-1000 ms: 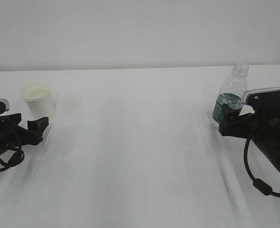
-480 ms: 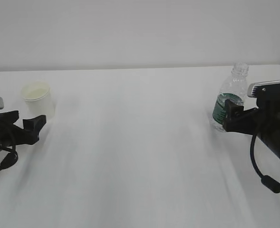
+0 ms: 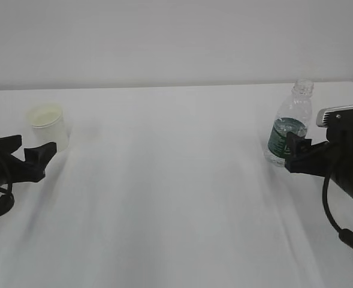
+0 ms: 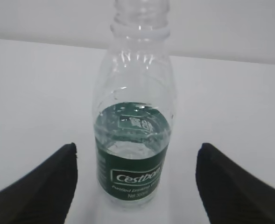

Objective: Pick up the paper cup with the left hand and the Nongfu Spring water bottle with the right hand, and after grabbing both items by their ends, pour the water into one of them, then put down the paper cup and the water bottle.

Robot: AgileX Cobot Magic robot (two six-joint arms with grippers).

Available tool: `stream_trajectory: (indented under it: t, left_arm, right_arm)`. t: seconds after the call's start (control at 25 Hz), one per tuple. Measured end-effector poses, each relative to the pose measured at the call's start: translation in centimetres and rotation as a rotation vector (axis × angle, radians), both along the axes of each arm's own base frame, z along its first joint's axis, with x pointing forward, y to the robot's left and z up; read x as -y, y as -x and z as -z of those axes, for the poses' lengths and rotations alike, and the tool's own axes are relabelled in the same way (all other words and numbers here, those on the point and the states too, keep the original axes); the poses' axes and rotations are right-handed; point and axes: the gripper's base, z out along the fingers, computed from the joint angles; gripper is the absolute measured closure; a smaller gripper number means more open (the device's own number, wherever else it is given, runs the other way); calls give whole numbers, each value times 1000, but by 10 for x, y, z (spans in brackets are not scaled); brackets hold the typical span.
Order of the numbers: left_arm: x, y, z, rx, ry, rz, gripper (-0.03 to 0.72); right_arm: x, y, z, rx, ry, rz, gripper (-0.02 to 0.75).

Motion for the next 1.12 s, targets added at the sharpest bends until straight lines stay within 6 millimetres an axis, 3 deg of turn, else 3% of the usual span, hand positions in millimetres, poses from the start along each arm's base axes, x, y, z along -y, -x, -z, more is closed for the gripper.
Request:
stream_trajectory:
  t: [0.4, 0.64, 1.12]
  left_arm:
    - [-1, 23, -36, 86, 4, 1, 97]
    - [-2, 32, -70, 177, 12, -1, 97]
    - [-7, 73, -151, 307, 46, -41, 100]
  right_arm:
    - [-1, 8, -20, -10, -9, -29, 146]
    - [1, 21, -34, -22, -16, -40, 146]
    - [6, 54, -97, 56, -57, -77, 146]
